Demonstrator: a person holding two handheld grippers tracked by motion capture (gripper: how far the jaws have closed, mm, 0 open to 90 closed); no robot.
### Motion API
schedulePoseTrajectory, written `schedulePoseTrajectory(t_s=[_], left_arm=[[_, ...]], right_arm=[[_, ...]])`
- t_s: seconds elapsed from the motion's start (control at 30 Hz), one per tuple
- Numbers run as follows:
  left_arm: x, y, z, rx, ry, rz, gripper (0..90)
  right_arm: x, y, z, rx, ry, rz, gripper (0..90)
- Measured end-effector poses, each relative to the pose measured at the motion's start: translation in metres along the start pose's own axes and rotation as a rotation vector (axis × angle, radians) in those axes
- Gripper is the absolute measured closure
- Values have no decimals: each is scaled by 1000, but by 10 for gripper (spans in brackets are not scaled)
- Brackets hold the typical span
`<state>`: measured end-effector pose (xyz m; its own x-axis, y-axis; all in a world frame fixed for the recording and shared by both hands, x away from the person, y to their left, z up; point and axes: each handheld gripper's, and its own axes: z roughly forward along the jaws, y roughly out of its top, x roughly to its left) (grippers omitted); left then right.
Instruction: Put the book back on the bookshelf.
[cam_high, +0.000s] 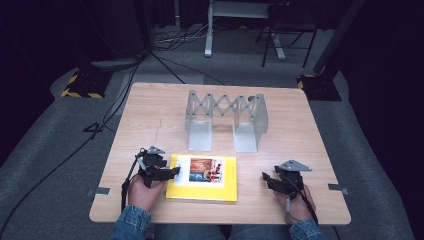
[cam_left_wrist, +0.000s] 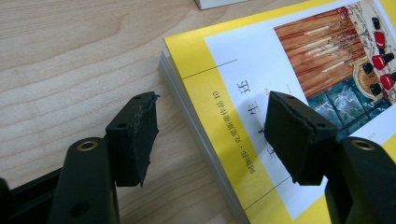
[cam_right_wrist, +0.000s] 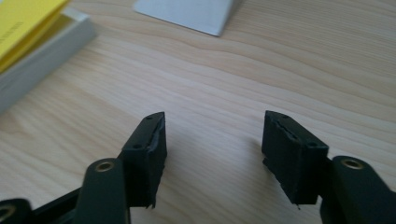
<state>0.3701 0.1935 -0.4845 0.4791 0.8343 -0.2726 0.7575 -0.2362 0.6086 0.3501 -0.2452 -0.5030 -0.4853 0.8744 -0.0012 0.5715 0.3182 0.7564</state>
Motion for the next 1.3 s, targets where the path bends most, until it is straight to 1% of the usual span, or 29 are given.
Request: schedulePoseTrajectory(t_s=[0.03, 0.07, 0.1, 0.13, 0.17, 0.2, 0.23, 0.27, 0.3, 0.33, 0.37, 0.4, 0.43, 0.47, 0.57, 0.63, 0.67, 0.7, 0.73, 0.77, 0.9, 1.07, 1.23, 1.3], left_arm=[[1, 0, 2, 5, -14, -9, 347], [1, 0, 2, 5, -14, -9, 346], [1, 0, 2, 11, -22, -19, 346], [2, 0, 2, 14, -29, -23, 346], [2, 0, 3, 17, -37, -28, 346], [2, 0, 3, 17, -37, -28, 346], [2, 0, 3, 21, -41, -31, 348], [2, 0, 3, 21, -41, -31, 350], [1, 0, 4, 20, -51, -33, 353], [1, 0, 4, 20, -51, -33, 353], [-1, 0, 5, 24, -57, -22, 356], [-1, 0, 5, 24, -57, -22, 360], [-4, 0, 6, 27, -55, -17, 365], [-5, 0, 5, 28, -48, -20, 363], [-4, 0, 6, 29, -53, -20, 366], [-5, 0, 6, 30, -49, -26, 367], [-5, 0, 6, 30, -49, -26, 366], [-7, 0, 6, 29, -45, -29, 366], [-7, 0, 6, 29, -45, -29, 366], [-7, 0, 6, 29, -43, -29, 366], [-8, 0, 5, 31, -36, -37, 366], [-11, 0, 5, 35, -28, -41, 367], [-14, 0, 6, 47, -49, -35, 378], [-18, 0, 7, 48, -57, -26, 389]], right_arm=[[6, 3, 2, 9, 11, -10, 440], [6, 3, 2, 9, 11, -10, 440], [15, 8, 5, 24, 32, -30, 439], [15, 8, 5, 24, 32, -30, 439], [25, 11, 8, 36, 48, -46, 448], [25, 11, 8, 36, 48, -46, 448], [33, 14, 9, 42, 58, -61, 451], [33, 14, 9, 42, 58, -61, 451], [40, 16, 10, 39, 68, -72, 461], [43, 17, 10, 41, 73, -75, 461], [46, 18, 11, 42, 79, -77, 461], [46, 18, 11, 42, 79, -77, 461], [50, 20, 13, 47, 87, -82, 460], [52, 21, 15, 54, 90, -78, 460], [56, 22, 18, 53, 98, -81, 457], [63, 23, 20, 46, 104, -99, 459], [63, 23, 20, 46, 104, -99, 459], [67, 23, 21, 41, 115, -107, 472], [67, 23, 21, 41, 115, -107, 472], [68, 23, 21, 40, 116, -108, 497], [69, 23, 21, 39, 115, -102, 508], [70, 23, 21, 36, 115, -107, 530], [66, 22, 19, 40, 114, -104, 536], [60, 20, 17, 37, 104, -89, 551]])
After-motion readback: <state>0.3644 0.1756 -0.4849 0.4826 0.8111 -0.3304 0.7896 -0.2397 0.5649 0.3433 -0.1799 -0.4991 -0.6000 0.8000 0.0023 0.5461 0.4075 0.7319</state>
